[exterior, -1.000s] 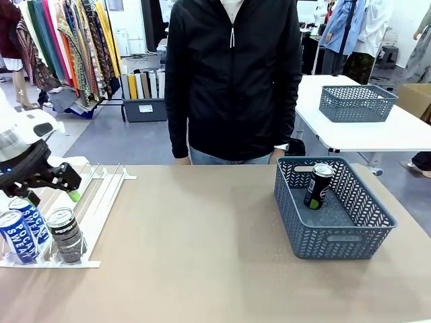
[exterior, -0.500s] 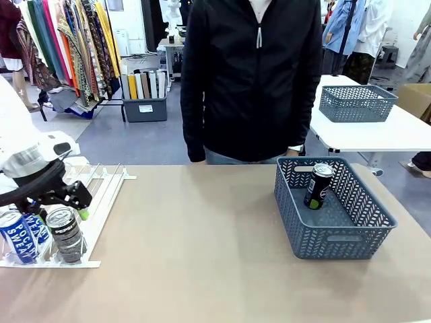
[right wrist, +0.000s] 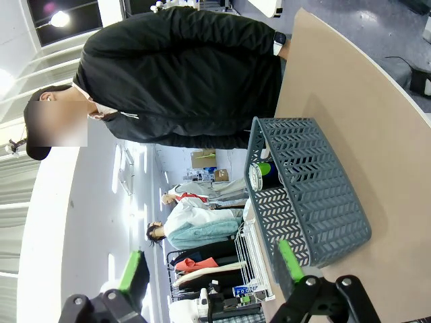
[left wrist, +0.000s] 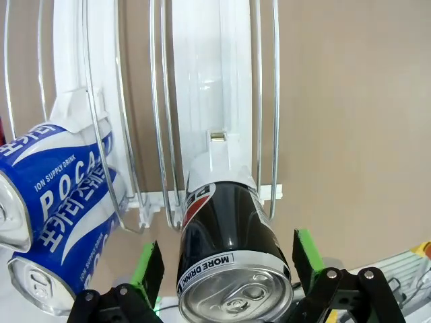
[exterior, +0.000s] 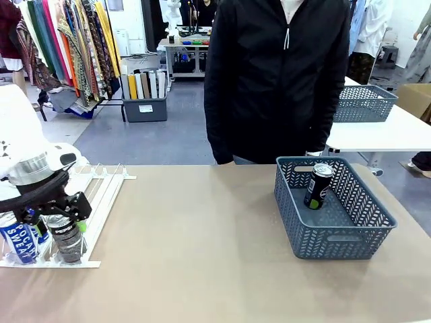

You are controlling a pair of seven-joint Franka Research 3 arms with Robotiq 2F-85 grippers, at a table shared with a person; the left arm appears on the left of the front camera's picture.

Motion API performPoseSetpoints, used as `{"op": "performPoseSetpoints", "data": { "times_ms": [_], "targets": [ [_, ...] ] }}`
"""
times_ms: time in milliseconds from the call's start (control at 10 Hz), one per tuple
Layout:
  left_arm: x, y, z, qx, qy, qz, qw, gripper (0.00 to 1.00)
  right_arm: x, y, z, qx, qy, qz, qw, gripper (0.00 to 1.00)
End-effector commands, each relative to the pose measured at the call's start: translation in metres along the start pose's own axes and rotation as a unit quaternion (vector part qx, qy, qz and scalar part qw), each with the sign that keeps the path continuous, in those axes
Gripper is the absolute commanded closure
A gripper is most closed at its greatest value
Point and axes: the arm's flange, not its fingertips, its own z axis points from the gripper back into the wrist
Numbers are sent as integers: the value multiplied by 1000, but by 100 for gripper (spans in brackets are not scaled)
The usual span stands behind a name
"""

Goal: Retrieve and store the cans from the dispenser.
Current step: Pick up the last remaining can from one row of the Automatic Can Dispenser and place it in the middle of the table.

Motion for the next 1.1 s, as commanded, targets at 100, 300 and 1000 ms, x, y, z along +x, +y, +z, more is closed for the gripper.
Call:
{"op": "performPoseSetpoints", "data": {
  "times_ms": [100,300,1000],
  "targets": [
    [-19,0,-9,0,-9,8,1000,0,-2,4,1,1,2,-1,1000,0],
    [-16,0,-10,-7,-27,5,1000,0,-2,4,1,1,2,-1,1000,0],
    [-16,0,-8,8,-22,0,1000,100,-2,4,1,1,2,-1,1000,0]
  ]
}}
